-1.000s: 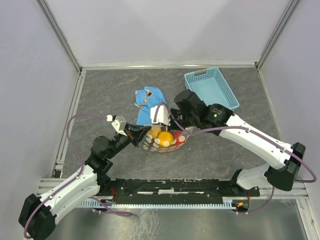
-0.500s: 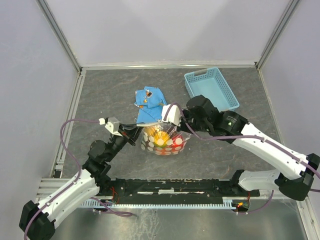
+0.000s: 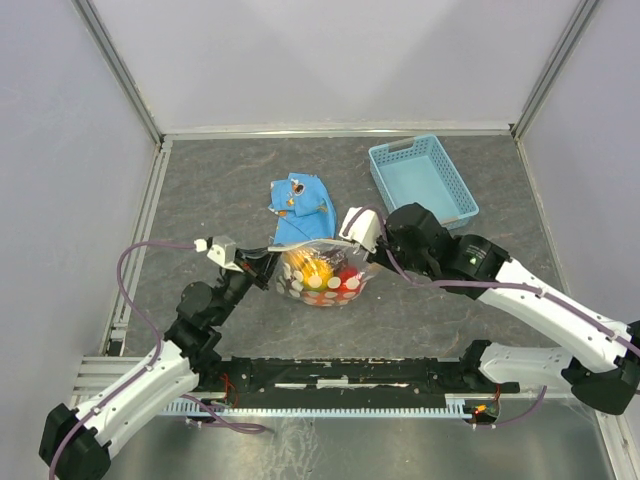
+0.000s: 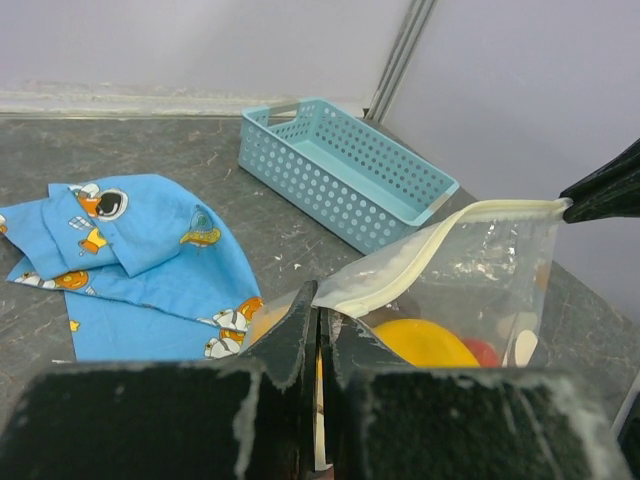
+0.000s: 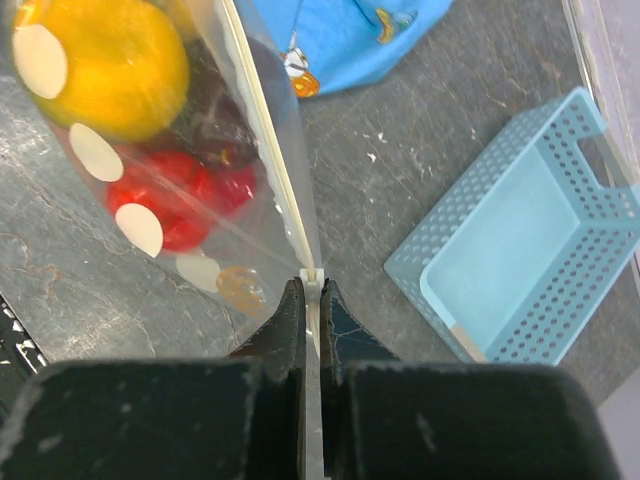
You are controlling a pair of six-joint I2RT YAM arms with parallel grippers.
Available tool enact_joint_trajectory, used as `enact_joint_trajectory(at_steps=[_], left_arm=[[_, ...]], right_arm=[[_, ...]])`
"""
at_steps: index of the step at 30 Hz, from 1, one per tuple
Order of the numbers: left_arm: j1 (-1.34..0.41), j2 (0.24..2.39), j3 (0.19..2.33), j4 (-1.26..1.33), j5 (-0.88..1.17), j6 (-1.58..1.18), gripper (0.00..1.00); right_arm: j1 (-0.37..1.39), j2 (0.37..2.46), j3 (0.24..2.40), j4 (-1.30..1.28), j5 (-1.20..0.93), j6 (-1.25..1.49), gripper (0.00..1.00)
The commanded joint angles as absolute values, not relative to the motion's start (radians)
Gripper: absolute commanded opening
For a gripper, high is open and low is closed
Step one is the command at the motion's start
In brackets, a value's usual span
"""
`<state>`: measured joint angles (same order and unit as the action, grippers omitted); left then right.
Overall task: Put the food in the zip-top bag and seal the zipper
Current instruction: Zip the zipper food storage bag at the center of the board.
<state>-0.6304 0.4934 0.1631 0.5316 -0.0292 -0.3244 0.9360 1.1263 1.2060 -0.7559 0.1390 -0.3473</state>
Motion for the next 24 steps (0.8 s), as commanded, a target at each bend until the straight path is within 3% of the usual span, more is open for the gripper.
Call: enact_joint_trajectory(at_steps=[1,12,24], left_arm=[[-0.624,0.509,0.174,0.57,-0.092,-0.322,0.03],[-0.625,0.622,0.221,0.58,-0.04,-0.311,0.03],[-0.623,0.935,0.414,0.656,-0.088,-0.288,0.03]], right_arm=[[0.924,1.067,1.187,-0.778,0.278,-0.247,0.02],[0.899,1.021,1.127,-0.775,0.392,-0.152,0.02],[0.744,1.078,1.119,-0.539,0.459,-0.206,0.02]])
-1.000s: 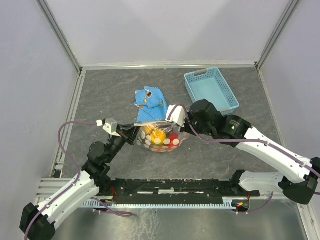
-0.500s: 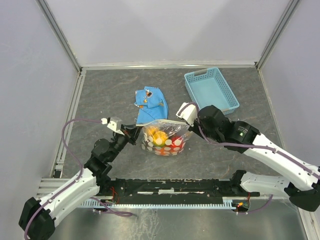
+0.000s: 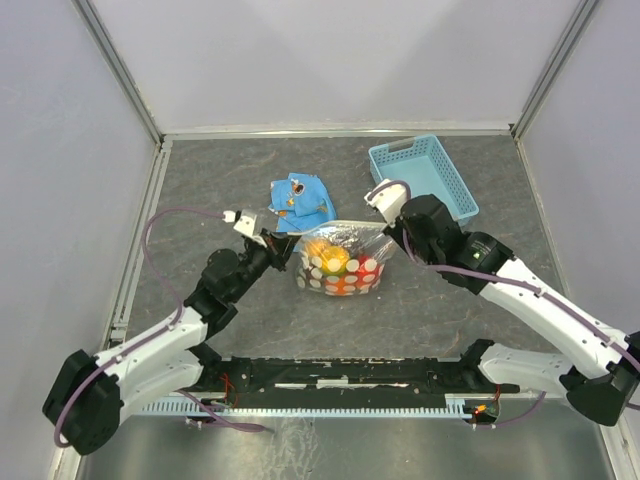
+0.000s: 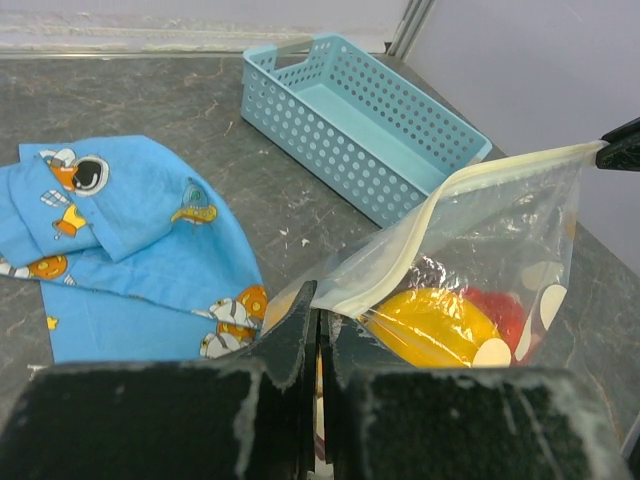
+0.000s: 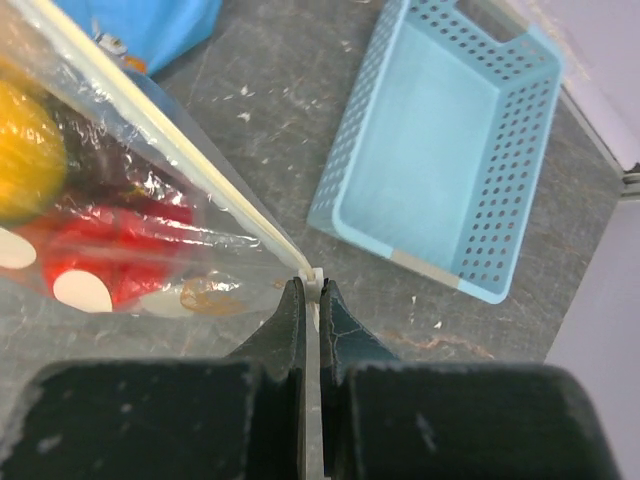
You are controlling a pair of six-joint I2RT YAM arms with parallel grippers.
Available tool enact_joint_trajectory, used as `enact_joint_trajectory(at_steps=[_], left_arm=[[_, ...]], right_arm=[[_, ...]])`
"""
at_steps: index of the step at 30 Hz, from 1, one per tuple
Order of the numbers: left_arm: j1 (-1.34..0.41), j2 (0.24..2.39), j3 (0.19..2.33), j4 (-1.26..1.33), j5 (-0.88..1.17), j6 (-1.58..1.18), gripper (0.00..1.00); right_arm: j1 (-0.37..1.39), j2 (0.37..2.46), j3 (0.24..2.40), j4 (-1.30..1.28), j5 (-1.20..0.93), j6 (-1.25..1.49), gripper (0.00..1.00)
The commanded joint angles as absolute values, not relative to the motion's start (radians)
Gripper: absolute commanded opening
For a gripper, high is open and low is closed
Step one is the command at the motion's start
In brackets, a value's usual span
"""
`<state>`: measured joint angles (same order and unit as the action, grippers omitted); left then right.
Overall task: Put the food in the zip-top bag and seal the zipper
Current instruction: Zip the zipper food storage bag at the center of the board.
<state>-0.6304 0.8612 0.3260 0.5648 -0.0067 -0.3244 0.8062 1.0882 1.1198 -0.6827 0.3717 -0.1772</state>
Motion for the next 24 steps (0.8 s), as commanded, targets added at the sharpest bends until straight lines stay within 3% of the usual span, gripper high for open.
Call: enact_joint_trajectory(at_steps=[1,11,24], left_arm=[[-0.622,0.97,0.435,0.661,-0.096,-0.281,0.03],[-0.606,1.255,0.613,0.66,-0.099,-0.26,0.04],[-0.606,0.985,0.363,0.581,0.04,-0.43,0.15]], right_arm=[[0.727,1.084,1.121,-0.517,0.451,-0.21,0.02],[0.654,1.106,1.056,-0.329,0.38,-0.229,0.02],[0.654,0.822,0.816,-0.393,0.063,0.031,0.06]])
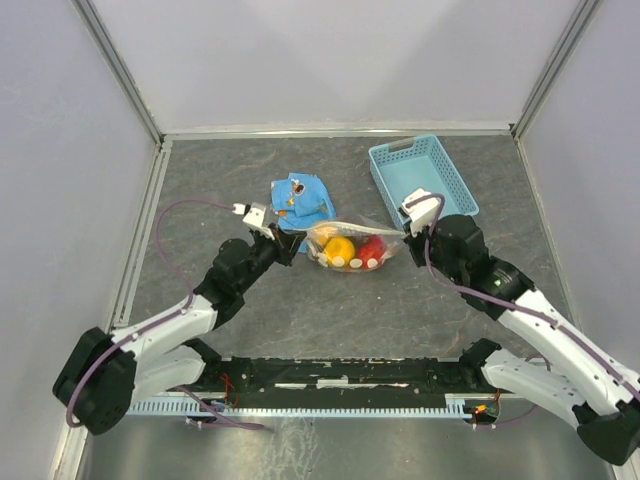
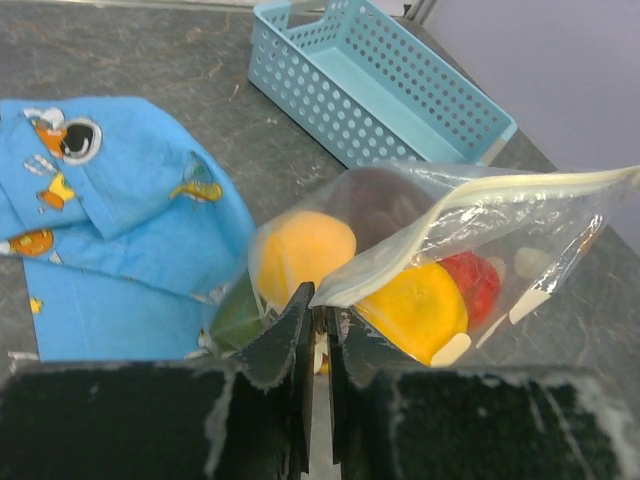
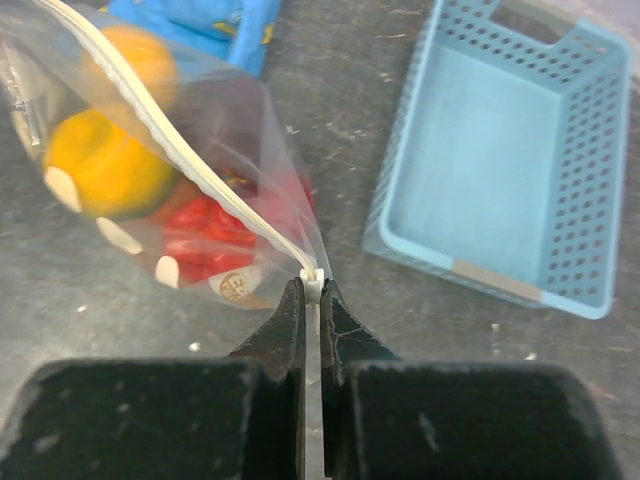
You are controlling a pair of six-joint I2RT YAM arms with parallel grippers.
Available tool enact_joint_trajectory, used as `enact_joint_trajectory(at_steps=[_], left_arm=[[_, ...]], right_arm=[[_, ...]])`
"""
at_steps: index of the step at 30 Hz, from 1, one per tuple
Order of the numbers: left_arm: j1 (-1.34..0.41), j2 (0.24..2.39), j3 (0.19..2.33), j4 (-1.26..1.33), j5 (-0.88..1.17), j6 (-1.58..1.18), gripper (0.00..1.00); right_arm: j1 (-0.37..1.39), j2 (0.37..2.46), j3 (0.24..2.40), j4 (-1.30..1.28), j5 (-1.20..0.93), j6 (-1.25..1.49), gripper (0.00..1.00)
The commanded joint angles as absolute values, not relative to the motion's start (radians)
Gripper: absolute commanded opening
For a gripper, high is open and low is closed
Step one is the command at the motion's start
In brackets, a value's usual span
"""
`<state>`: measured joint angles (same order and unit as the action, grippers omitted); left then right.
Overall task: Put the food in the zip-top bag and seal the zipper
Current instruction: Zip the zipper food storage bag at the center of the board, then place the zipper food storage bag at the center of the board, then reset both arms
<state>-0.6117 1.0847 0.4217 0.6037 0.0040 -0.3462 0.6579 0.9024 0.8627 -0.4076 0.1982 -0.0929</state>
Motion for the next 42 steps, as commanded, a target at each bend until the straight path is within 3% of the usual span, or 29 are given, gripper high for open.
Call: enact_joint_trajectory(at_steps=[1,5,9,12,20,23,27,34,42], left_arm=[[-0.606,0.955,0.338,0.565,0.042,-0.448,0.16],[-0.606,0.82,0.291,0.464,0.053,-0.496,0.25],[-0.606,0.658,0.279,0.334,0.033,-0.534,0.35],[-0.607,0.53,0.286,0.192,-0.027,-0.583,0.46],[-0.606,0.208,0.385,-0.138,-0.208,-0.711,0.72],[-0.606,0.154,0.468,-0.241,-0.263,-0.709,0.91],[-0.606,0.131,0.605,-0.335,-0.297,-0.646,1.0],[-0.606,0.168,0.782,-0.45,-0.328,-0.438,1.0],[-0.605,0.176,0.748,-0.448,-0.433,-0.35,1.0]], right_arm=[[0.655,0.802,0.802,-0.401,0.033,0.048,0.07],[0.654,0.719,0.761,-0.422,-0.04,0.103,0.16],[0.655,0.641,0.747,-0.437,-0.059,0.122,0.4],[0.654,0.585,0.74,-0.444,-0.044,0.127,0.52],[0.654,0.431,0.715,-0.512,0.158,0.158,0.86],[0.655,0.343,0.699,-0.531,0.28,0.194,1.0],[0.656,0.222,0.683,-0.55,0.461,0.234,0.99],[0.656,0.081,0.666,-0.581,0.682,0.356,0.99],[0.656,0.037,0.659,-0.595,0.73,0.398,0.99]])
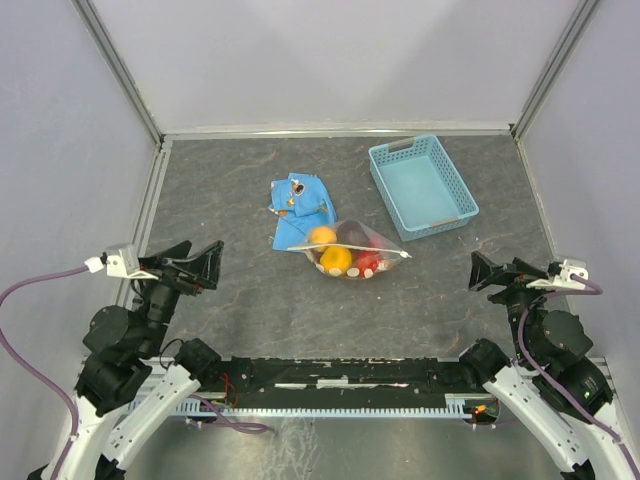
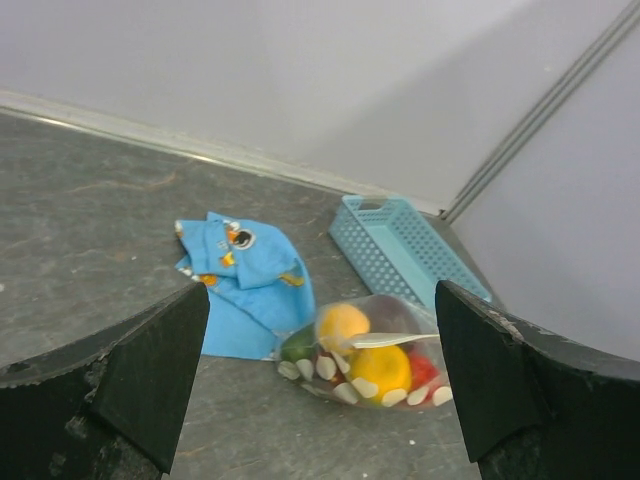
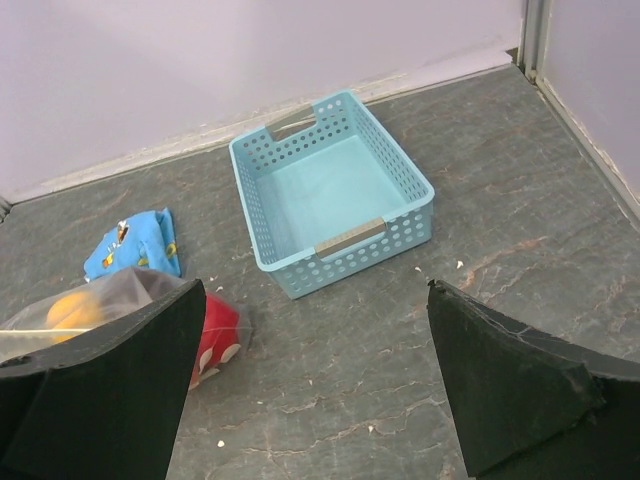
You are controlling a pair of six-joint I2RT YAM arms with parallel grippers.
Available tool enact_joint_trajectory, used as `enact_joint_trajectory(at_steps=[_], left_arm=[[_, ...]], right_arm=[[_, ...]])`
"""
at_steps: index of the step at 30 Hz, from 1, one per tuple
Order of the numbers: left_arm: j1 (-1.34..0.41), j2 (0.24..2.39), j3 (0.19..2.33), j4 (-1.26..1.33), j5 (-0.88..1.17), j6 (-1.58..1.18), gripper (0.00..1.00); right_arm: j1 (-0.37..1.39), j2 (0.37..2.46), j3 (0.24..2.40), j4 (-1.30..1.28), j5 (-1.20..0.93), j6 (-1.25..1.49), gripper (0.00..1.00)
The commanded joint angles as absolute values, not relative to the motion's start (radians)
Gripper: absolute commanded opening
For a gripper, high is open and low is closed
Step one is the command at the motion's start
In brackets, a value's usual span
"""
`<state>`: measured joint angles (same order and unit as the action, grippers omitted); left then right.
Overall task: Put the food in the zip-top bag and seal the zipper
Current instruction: Reset both arms
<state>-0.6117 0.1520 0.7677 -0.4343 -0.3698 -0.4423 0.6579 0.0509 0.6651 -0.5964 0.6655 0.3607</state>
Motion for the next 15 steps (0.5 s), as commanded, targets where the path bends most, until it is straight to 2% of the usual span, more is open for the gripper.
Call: enact_joint_trajectory(at_steps=[1,15], left_arm=[[-0.603,0.183,0.752,-0.455,-0.431,-0.345,1.0],[-0.603,0.186,0.752,-0.462,-0.482,-0.327,1.0]], right_arm=[[0.656,0.037,0.658,-0.593,0.729,0.398,0.99],[0.656,0.046,0.625,-0.547,0.705,0.377,0.99]])
